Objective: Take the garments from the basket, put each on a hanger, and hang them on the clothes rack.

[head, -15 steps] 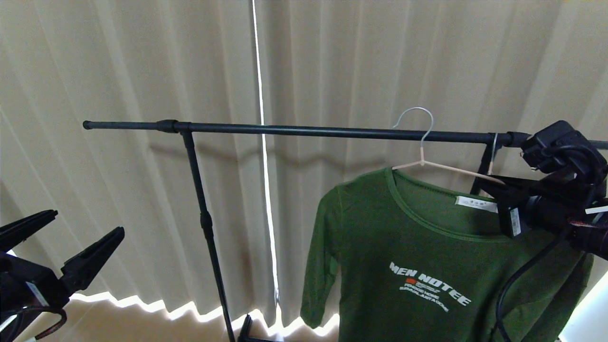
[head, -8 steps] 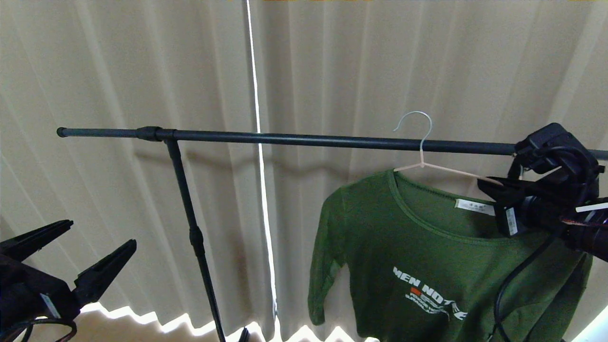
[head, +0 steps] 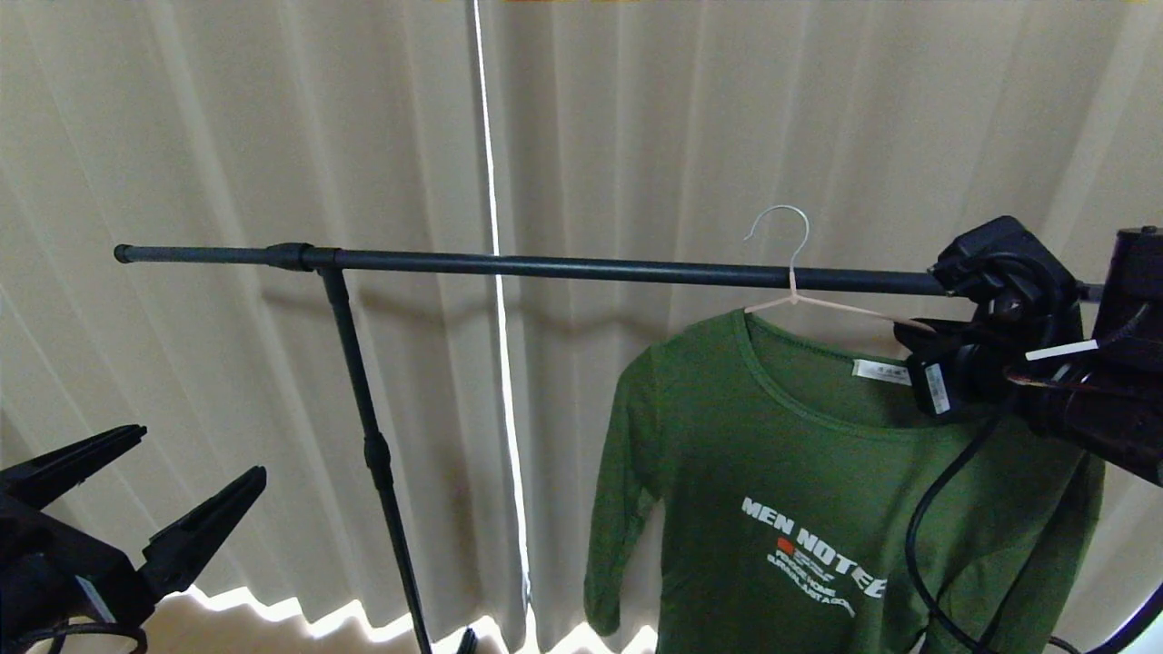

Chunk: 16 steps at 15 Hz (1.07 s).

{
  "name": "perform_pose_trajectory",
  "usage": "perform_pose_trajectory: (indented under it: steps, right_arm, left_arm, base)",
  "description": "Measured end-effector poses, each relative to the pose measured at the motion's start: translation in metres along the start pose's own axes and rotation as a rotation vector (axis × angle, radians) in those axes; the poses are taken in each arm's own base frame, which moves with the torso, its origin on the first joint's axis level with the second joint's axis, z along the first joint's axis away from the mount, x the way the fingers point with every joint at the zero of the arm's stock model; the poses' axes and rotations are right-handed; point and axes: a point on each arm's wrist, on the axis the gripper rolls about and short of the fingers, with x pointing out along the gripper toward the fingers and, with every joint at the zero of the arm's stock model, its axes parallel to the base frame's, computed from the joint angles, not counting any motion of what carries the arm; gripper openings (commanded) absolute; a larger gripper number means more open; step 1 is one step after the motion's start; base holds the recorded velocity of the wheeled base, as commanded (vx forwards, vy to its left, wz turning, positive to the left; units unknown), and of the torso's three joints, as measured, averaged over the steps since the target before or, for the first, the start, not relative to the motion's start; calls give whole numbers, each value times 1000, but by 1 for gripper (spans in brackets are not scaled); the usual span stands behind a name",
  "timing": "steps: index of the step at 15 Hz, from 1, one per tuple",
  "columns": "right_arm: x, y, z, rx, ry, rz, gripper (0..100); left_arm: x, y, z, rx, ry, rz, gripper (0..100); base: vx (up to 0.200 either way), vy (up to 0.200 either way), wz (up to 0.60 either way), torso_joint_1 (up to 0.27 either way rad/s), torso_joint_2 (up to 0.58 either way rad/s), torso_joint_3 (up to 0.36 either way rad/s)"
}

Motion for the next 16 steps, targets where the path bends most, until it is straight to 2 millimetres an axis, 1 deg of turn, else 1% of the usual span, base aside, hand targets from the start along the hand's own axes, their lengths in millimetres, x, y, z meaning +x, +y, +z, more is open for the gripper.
perform_pose_trajectory:
  steps: [4,8,12,16]
  right_arm:
    - [30,4,7,-5,45,-95,0]
    - [48,12,-1,-24,102,-105,0]
    - [53,22,-9,-44,135,-85,0]
    - [47,32,-9,-61,133,-60,0]
  left_arm:
    - [0,-3,0,2,-4,-30,100]
    - [0,-5,1,4,-7,-44,100]
    - [1,-5,0,4,-4,-46,100]
    - [1,-5,-1,3,2,-48,100]
  base:
    - [0,0,0,0,0,0]
    - [0,0,0,0,0,0]
    - [0,0,0,0,0,0]
    - [0,0,0,0,0,0]
